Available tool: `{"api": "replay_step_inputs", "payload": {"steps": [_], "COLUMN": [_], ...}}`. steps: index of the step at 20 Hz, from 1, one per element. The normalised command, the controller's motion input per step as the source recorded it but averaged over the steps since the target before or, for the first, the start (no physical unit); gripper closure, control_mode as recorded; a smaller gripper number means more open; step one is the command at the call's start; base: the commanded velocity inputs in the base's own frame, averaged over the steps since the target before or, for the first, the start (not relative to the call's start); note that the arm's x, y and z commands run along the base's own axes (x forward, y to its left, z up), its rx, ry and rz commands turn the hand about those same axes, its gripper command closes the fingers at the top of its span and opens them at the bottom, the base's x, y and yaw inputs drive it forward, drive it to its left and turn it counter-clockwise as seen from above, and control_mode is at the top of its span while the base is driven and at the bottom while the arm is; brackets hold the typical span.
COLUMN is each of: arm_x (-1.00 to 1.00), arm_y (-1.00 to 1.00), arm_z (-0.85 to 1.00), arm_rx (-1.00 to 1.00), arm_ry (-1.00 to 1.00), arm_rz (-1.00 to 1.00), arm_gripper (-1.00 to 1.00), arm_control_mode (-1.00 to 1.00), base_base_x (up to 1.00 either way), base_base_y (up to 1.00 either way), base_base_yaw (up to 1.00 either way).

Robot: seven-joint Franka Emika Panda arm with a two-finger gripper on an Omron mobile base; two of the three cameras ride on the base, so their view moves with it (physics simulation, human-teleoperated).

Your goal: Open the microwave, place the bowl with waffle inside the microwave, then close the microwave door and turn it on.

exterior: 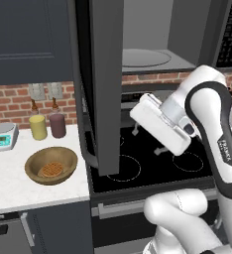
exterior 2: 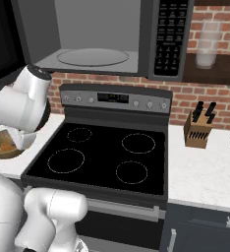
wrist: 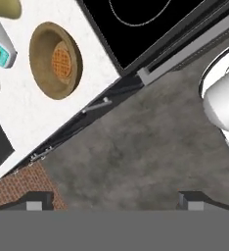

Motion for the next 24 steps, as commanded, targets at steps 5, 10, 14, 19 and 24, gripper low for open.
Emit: {"api": "replay_step_inputs", "payload": {"steps": [5, 10, 14, 19, 24], "arm_x": [0.20, 0.50, 0.42, 0.26, 0.04], "arm_y": [-0.15, 0.00, 0.00, 0.06, 0.11], "arm_z": [-0.32, -0.21, -0.29, -0.41, -0.46], "arm_rx": [0.02, 0.00, 0.00, 0.04, 0.11], "arm_ry": [-0.11, 0.00, -0.03, -0.19, -0.33], "arm_rz": [0.33, 0.24, 0.14, 0.08, 0.03], "arm_gripper": [-1.00, -1.00, -1.00, -1.00, -1.00], "arm_control_mode": [-1.00, -1.00, -1.00, -1.00, -1.00], "base_base_x": [0.00, 0.00, 0.00, 0.00, 0.00], "base_base_y": [0.00, 0.00, 0.00, 0.00, 0.00], "base_base_yaw": [0.00, 0.00, 0.00, 0.00, 0.00]}}
